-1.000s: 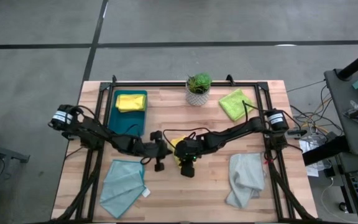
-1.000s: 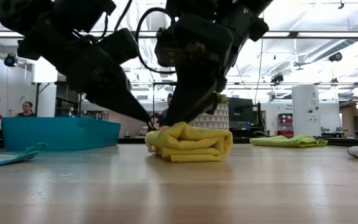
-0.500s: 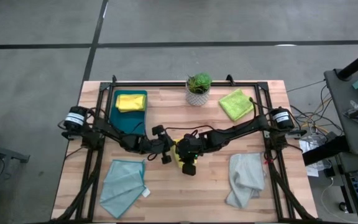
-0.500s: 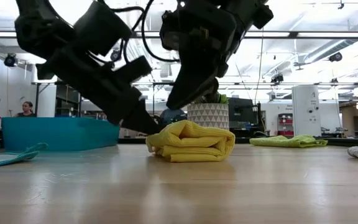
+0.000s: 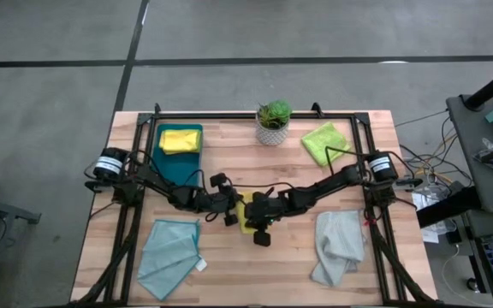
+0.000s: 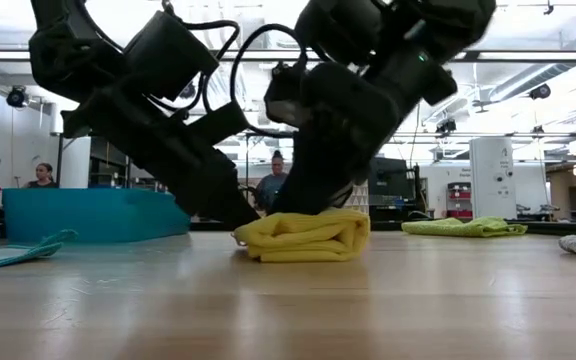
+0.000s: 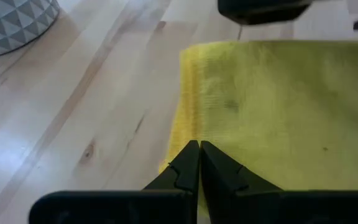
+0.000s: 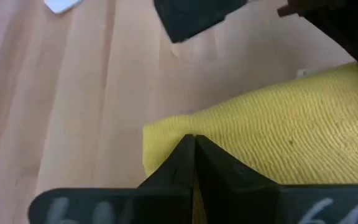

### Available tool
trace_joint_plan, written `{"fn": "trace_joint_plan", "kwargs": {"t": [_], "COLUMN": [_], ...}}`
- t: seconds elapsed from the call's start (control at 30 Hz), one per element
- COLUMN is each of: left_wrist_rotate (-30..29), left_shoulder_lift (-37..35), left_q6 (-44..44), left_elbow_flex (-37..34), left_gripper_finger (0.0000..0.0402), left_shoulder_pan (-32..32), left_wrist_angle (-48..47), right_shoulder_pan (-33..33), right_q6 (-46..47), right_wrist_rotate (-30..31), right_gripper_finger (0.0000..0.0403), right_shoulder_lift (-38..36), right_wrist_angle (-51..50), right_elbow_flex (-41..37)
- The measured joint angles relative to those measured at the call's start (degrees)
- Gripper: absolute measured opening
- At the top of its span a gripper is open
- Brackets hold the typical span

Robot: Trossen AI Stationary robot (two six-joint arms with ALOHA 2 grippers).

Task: Fold microfiber towels
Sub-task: Fold the yellow towel

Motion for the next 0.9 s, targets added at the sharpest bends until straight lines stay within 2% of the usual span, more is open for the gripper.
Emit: {"fn": "trace_joint_plan", "kwargs": {"t": [0.2, 0.5, 0.63, 0.77, 0.9], "left_wrist_rotate": [-0.8, -0.5, 1.9, 7.0, 11.0], "left_shoulder_lift": [-0.1, -5.0, -8.2, -10.3, -10.4], "left_q6": [0.0, 1.4, 3.4, 3.5, 3.0], "left_elbow_flex": [0.0, -0.2, -0.2, -0.3, -0.2], "left_gripper_finger": [0.0001, 0.0001, 0.0001, 0.0001, 0.0001], "left_shoulder_pan": [0.0, -0.6, -1.8, -3.7, -6.8], "left_wrist_angle": [0.0, -0.3, -1.2, -1.9, -1.1], "right_shoulder_pan": [0.0, 0.3, 0.5, 0.6, 0.4], "right_q6": [0.3, -1.9, -4.0, -6.8, -9.6], "right_wrist_rotate": [0.5, 3.3, 3.4, 3.6, 8.3], "right_gripper_finger": [0.0008, 0.0008, 0.0008, 0.0008, 0.0008], "right_shoulder_lift": [0.0, -3.6, -6.7, -11.4, -16.1], "right_wrist_angle": [8.6, 9.0, 8.7, 7.4, 8.0], "right_elbow_flex": [-5.0, -5.6, -6.0, -8.2, -12.2]}}
